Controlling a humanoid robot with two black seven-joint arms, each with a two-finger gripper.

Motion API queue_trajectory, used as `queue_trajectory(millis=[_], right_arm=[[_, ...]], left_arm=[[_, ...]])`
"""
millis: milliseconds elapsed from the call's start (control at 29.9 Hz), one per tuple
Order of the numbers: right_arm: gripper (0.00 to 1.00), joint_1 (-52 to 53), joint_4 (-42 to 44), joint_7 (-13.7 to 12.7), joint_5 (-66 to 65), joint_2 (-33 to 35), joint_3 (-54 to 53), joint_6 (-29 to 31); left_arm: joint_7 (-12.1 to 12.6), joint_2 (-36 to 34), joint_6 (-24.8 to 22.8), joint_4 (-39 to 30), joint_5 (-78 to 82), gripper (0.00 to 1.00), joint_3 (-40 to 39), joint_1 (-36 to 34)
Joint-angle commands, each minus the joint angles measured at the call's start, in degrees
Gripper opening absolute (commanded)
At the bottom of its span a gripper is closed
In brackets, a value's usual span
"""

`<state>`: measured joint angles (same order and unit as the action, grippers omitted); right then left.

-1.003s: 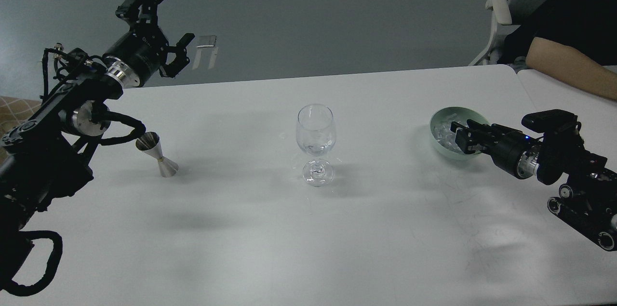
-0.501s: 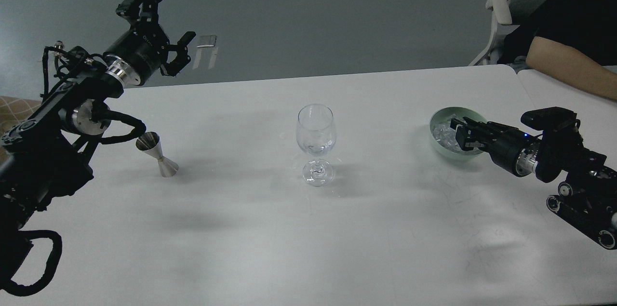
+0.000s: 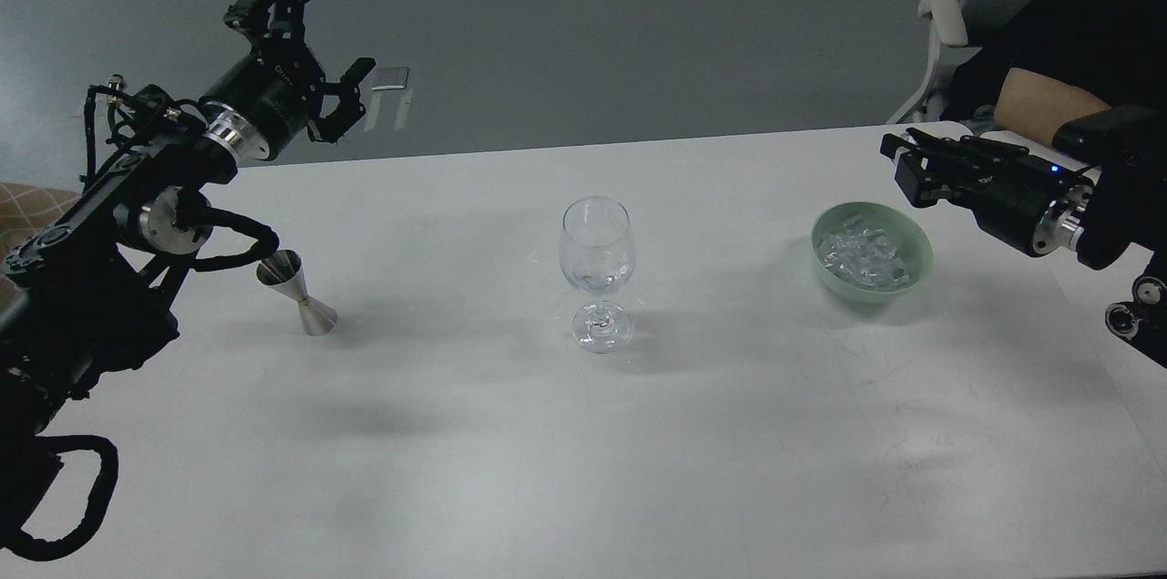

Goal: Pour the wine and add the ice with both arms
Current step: 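Lift the ice with the right gripper and move it over the wine glass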

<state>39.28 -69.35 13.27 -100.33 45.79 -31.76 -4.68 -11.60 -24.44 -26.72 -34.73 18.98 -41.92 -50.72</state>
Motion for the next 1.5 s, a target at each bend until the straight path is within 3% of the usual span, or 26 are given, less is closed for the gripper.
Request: queue_trajectory(millis=[0,368,568,969,1471], right_arm=[[0.04,2.3,-2.9,0.3,0.0,2.3,0.2,0.7],[0.04,9.2,-7.9,0.4,-0.1,2.6,0.6,4.4],[0.04,16.5,-11.1,0.4,0.0,1.8,7.5,4.7],[0.04,26.8,-11.4,0.7,0.0,-6.1,13.6,4.9],[0.04,27.2,-11.2,0.2,3.3,-14.2,17.2,6.6]], left_arm=[[0.0,0.0,0.0,0.0,0.0,0.98,0.0,0.0],[0.2,0.4,0.0,0.0,0.0,0.98,0.0,-0.1],[0.2,0.4,0.1,0.0,0.0,0.98,0.0,-0.1],[0.4,1.0,0.7,0.0,0.1,0.98,0.1,-0.3],[0.7,0.6,0.6,0.0,0.0,0.98,0.1,-0.8]])
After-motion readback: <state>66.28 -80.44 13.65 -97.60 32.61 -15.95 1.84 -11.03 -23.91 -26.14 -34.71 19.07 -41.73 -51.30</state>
